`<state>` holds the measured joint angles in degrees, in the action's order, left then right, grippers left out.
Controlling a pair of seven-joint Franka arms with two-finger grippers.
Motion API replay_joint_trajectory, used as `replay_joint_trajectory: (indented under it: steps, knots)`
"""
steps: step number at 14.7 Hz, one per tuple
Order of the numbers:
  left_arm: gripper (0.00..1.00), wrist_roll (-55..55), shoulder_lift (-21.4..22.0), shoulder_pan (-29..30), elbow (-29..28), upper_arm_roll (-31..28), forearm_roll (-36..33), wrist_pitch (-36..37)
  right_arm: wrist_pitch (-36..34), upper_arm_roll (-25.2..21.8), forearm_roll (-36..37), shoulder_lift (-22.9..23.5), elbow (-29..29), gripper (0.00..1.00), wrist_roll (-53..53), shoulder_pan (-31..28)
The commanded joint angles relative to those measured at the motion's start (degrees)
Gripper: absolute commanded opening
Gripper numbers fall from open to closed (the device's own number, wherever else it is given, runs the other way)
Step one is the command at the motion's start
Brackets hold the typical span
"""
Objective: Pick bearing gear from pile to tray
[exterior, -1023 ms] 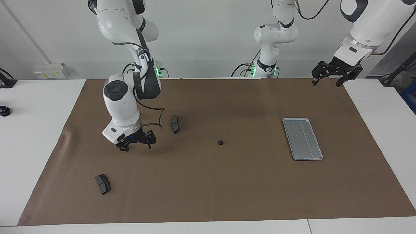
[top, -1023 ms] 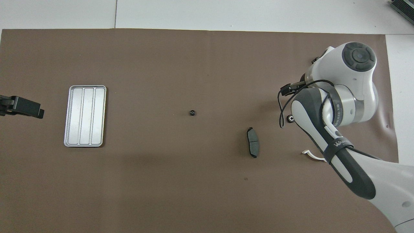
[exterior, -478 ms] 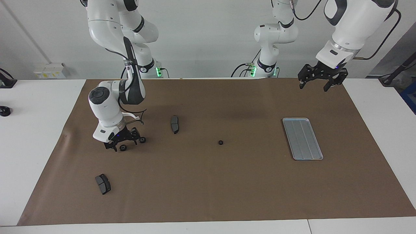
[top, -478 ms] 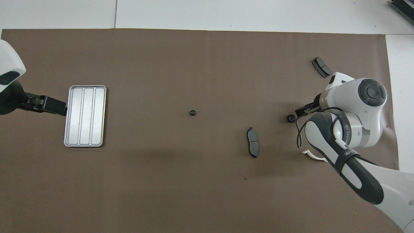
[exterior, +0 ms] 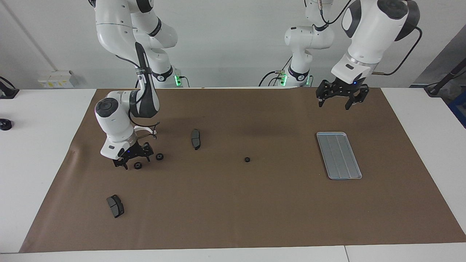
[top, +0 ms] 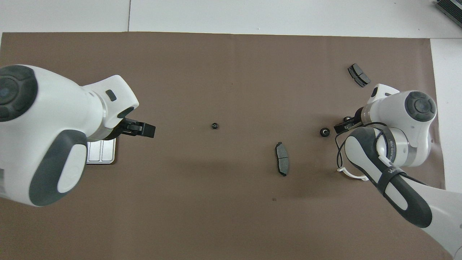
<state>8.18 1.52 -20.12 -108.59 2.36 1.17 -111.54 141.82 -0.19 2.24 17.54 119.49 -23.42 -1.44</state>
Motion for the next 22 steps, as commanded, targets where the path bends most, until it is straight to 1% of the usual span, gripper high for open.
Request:
replay_joint_trajectory:
  steps: [1, 2, 4, 5, 6, 8, 9, 10, 11, 12, 13, 14, 15, 16, 17, 19, 21, 22]
  knots:
    - [1.0, 5.34, -3.0, -4.82, -3.47, -0.87, -1.08, -7.88, 1.0, 0.98, -1.45, -1.55, 1.88, 0.68, -1.99, -1.29]
    - [1.0, 7.09, -4.67, -6.14, -3.47, -0.87, -1.08, -9.73, 1.0, 0.98, -1.45, -1.55, 1.97, 0.64, -1.99, -1.37]
    - [1.0, 11.05, -6.87, -7.47, -3.39, -0.87, -1.08, -14.64, 0.83, 0.98, -1.54, -1.55, 1.97, 0.64, -1.9, -1.37]
    - [1.0, 11.76, -8.27, -8.0, -2.95, -0.87, -1.08, -15.88, 0.74, 0.98, -1.97, -1.55, 1.97, 0.64, -1.9, -1.37]
    - [1.0, 12.38, -10.81, -9.48, -1.73, -0.96, -1.25, -16.33, 0.56, 0.89, -3.11, -1.55, 1.97, 0.64, -1.81, -1.37]
    - [1.0, 16.76, -16.61, -10.46, 4.23, -0.96, -4.75, -16.42, 0.56, 0.89, -4.0, -1.64, 1.97, 0.64, -1.55, -1.37]
    - [1.0, 18.17, -19.68, -10.81, 6.35, -0.96, -5.2, -16.51, 0.56, 0.89, -4.0, -1.64, 1.97, 0.63, -1.55, -1.46]
    - [0.94, 19.4, -21.54, -11.34, 7.68, -0.87, -5.38, -17.12, 0.56, 0.89, -4.0, -1.55, 1.97, 0.61, -1.55, -1.46]
    - [0.86, 19.94, -23.04, -12.47, 7.86, -0.96, -5.3, -17.91, 0.65, 0.89, -4.0, -1.55, 1.97, 0.55, -1.55, -1.81]
    - [0.83, 20.03, -24.01, -12.75, 7.95, -0.96, -5.3, -18.27, 0.65, 0.89, -4.09, -1.46, 1.97, 0.44, -1.55, -1.81]
    - [0.78, 20.38, -25.33, -12.75, 8.82, -0.96, -5.38, -18.44, 0.56, 0.89, -4.09, -1.46, 1.97, 0.2, -1.55, -1.81]
    - [0.67, 21.17, -26.47, -12.84, 9.96, -0.96, -5.38, -18.53, 0.56, 0.89, -4.7, -1.46, 2.06, 0.0, -1.2, -1.81]
    - [0.47, 22.91, -27.35, -13.01, 10.41, -0.87, -5.3, -18.79, 0.56, 0.89, -5.57, -1.46, 1.97, 0.0, 0.02, -1.73]
    - [0.42, 23.72, -27.36, -13.45, 9.81, -0.87, -5.47, -20.89, 0.56, 0.89, -5.67, -1.37, 1.89, 0.0, 0.91, -1.55]
    - [0.4, 23.72, -27.36, -13.63, 9.36, -0.87, -5.56, -21.34, 0.39, 0.89, -5.67, -1.37, 1.62, 0.0, 1.0, -1.29]
    - [0.4, 23.72, -27.45, -13.8, 8.75, -0.87, -5.56, -21.96, -1.01, 0.89, -5.67, -1.37, 0.57, 0.0, 2.22, -0.94]
    - [0.4, 23.64, -27.62, -13.8, 8.66, -0.87, -5.56, -22.22, -5.21, 1.33, -5.67, -1.72, -2.58, 0.0, 5.38, -0.5]
    - [0.4, 23.64, -27.8, -13.8, 8.48, -0.87, -5.65, -22.83, -7.94, 1.33, -5.67, -1.99, -4.86, 0.0, 8.18, 0.81]
